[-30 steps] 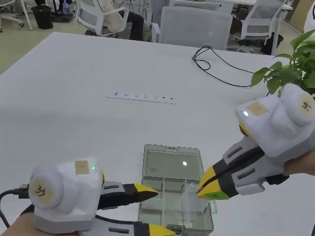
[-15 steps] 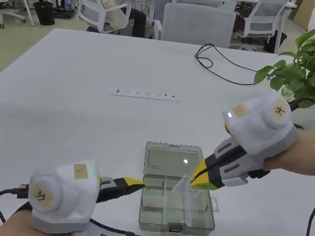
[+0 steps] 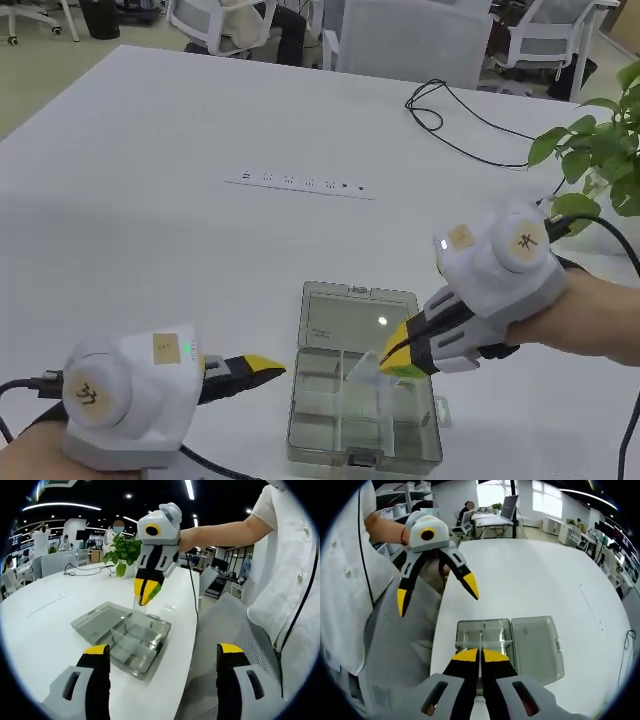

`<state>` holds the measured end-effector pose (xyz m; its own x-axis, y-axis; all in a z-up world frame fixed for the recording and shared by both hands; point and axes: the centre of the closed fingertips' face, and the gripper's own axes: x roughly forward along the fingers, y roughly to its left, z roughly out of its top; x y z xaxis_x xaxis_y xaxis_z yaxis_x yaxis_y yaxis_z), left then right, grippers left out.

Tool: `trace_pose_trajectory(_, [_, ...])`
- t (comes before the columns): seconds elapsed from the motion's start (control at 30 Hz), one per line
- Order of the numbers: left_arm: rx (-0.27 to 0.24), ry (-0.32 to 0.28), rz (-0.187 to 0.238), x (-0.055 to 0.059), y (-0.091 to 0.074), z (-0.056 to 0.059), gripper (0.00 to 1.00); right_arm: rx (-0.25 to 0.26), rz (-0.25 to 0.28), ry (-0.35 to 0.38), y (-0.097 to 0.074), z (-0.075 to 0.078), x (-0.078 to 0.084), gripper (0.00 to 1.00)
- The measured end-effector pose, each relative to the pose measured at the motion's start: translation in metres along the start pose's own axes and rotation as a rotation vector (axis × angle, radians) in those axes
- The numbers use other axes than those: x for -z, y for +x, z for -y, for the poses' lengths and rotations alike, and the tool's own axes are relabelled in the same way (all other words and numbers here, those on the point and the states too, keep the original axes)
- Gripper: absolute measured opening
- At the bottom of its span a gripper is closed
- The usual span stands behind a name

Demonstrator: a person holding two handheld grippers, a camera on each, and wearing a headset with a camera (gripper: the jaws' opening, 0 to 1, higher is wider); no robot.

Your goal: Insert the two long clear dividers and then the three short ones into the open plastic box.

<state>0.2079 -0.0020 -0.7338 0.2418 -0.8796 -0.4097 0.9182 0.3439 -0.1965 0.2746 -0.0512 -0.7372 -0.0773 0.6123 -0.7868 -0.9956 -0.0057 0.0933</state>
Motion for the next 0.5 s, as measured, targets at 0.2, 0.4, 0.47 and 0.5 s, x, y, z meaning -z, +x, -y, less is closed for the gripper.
trace_pose_trajectory(0.2, [0.001, -0.010, -0.002, 0.001, 0.000, 0.000, 0.91, 0.001, -0.011, 0.023, 0.009, 0.005, 0.011, 0.03])
trace_pose_trajectory(0.4, [0.001, -0.018, 0.001, 0.001, 0.000, 0.000, 0.90, -0.005, -0.018, 0.028, 0.013, 0.004, 0.015, 0.03])
trace_pose_trajectory(0.47, [0.002, -0.018, 0.001, 0.001, 0.001, 0.000, 0.90, -0.004, -0.020, 0.028, 0.015, 0.005, 0.017, 0.03])
trace_pose_trajectory(0.5, [0.002, -0.019, 0.001, 0.001, 0.001, 0.000, 0.90, -0.003, -0.022, 0.024, 0.015, 0.006, 0.018, 0.03])
